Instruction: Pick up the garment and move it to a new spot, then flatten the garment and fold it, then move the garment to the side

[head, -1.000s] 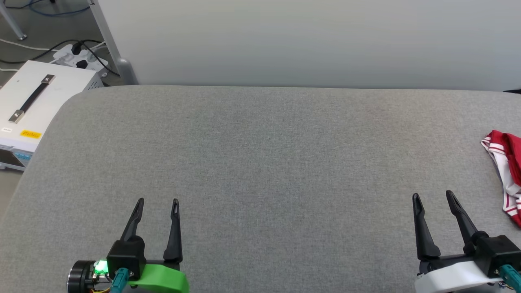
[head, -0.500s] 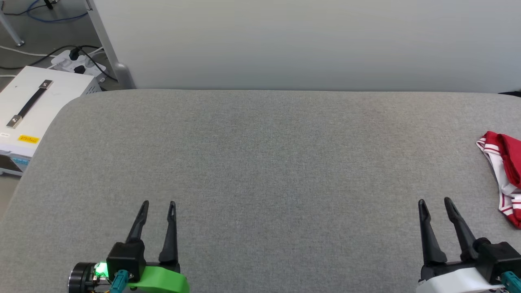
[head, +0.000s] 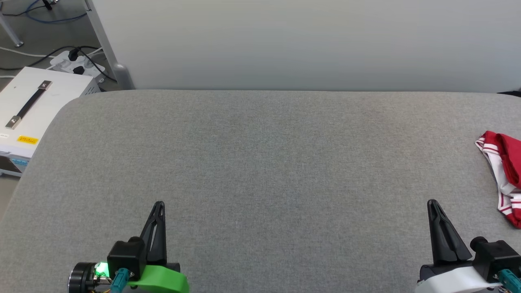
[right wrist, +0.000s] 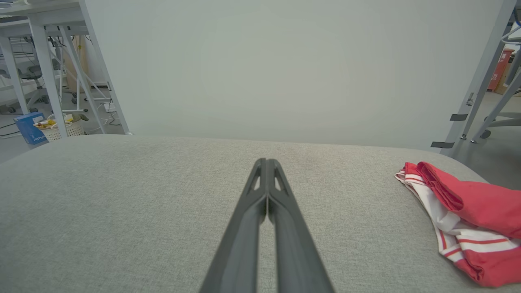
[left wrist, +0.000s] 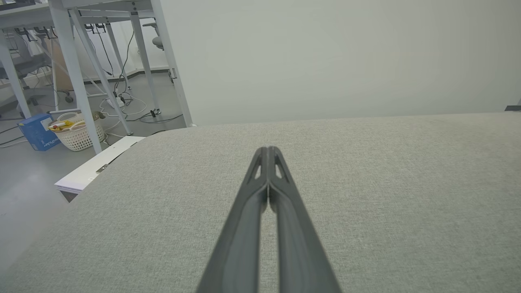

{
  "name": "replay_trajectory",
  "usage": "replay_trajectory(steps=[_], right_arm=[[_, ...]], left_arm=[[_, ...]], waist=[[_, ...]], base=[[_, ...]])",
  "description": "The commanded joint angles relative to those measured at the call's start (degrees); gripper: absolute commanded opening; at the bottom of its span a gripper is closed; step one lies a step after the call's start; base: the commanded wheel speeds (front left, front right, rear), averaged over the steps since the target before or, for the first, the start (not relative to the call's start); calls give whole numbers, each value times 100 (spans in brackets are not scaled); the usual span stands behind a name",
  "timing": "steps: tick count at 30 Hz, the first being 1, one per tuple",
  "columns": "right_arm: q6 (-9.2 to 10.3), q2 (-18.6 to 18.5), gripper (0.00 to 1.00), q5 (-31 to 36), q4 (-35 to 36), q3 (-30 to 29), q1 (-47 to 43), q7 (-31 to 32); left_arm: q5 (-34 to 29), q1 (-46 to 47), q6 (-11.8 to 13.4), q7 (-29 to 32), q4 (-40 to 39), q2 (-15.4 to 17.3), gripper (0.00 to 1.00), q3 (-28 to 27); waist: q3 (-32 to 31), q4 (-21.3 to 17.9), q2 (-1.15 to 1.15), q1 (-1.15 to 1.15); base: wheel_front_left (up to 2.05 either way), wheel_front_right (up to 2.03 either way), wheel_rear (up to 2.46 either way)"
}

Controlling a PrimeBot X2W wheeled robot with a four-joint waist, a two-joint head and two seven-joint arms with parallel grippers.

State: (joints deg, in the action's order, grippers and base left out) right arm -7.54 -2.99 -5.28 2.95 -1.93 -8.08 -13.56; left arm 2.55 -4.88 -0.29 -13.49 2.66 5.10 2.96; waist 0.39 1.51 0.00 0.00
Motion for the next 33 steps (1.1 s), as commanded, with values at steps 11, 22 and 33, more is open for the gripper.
replay_trajectory(steps=[11, 22, 33], right_arm=[[1, 2, 0, 71, -40, 28, 140, 155], [1, 3, 0, 120, -67, 46, 211, 283], [2, 4, 0, 169, -95, 63, 282, 411]], left_arm=[[-43, 83, 3, 153, -46, -40, 0, -48], [-66, 126, 6, 280, -70, -59, 0, -74], [-88, 169, 9, 408, -93, -79, 0, -101]], waist=[[-4, -15, 0, 0], [-7, -29, 0, 0], [-11, -44, 0, 0]], base=[[0, 0, 0], [0, 0, 0], [0, 0, 0]])
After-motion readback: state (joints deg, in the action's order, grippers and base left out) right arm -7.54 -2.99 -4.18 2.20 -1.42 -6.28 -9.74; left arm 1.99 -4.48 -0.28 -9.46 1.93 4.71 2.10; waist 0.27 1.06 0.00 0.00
